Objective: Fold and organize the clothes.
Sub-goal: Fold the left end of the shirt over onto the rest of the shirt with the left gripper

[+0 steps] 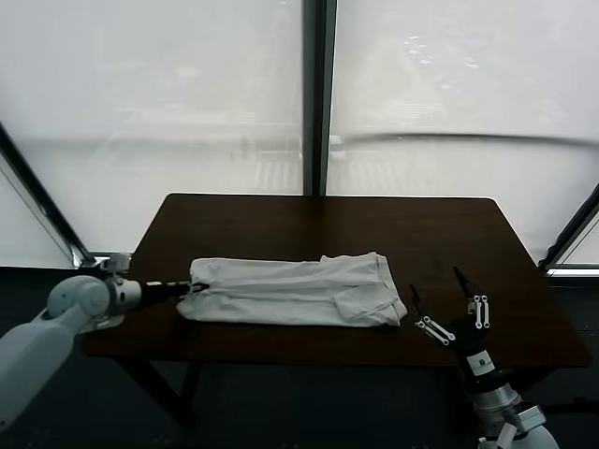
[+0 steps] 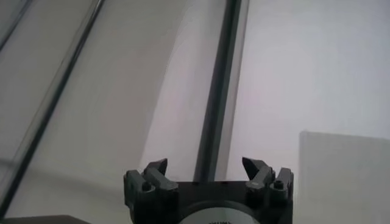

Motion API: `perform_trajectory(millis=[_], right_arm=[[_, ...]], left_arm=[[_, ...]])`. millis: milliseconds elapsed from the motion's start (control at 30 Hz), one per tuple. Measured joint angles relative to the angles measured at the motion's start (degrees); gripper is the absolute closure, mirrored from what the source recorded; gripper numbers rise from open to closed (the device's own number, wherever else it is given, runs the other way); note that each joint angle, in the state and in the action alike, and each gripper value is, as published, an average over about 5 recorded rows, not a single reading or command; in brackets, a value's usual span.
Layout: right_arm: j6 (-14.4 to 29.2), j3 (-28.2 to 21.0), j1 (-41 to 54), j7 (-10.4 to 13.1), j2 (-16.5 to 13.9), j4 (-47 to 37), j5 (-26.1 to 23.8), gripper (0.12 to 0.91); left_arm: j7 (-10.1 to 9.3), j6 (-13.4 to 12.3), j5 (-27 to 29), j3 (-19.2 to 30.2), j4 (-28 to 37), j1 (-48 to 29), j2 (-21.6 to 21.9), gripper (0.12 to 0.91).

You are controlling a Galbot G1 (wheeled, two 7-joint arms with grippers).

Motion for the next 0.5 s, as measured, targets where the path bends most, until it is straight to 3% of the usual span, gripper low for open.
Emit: perform_trajectory(millis=[200, 333, 500], right_arm=[[-0.5, -2.4, 3.0, 0.4, 0.4, -1.2, 0.0, 0.118], [-0.7, -3.7, 5.0, 0.6, 0.4, -1.8, 0.3, 0.118], [-0.7, -4.6, 6.5, 0.8, 0.5, -2.5, 0.6, 0.118]], left_arm=[[-1.74, 0.0, -0.8, -1.5, -0.4, 0.3, 6.5, 0.838], [-5.03, -0.1, -2.7, -2.4, -2.3, 0.9, 8.2, 0.838], [-9.18, -0.1, -4.7, -2.7, -6.8, 1.3, 6.9, 0.838]])
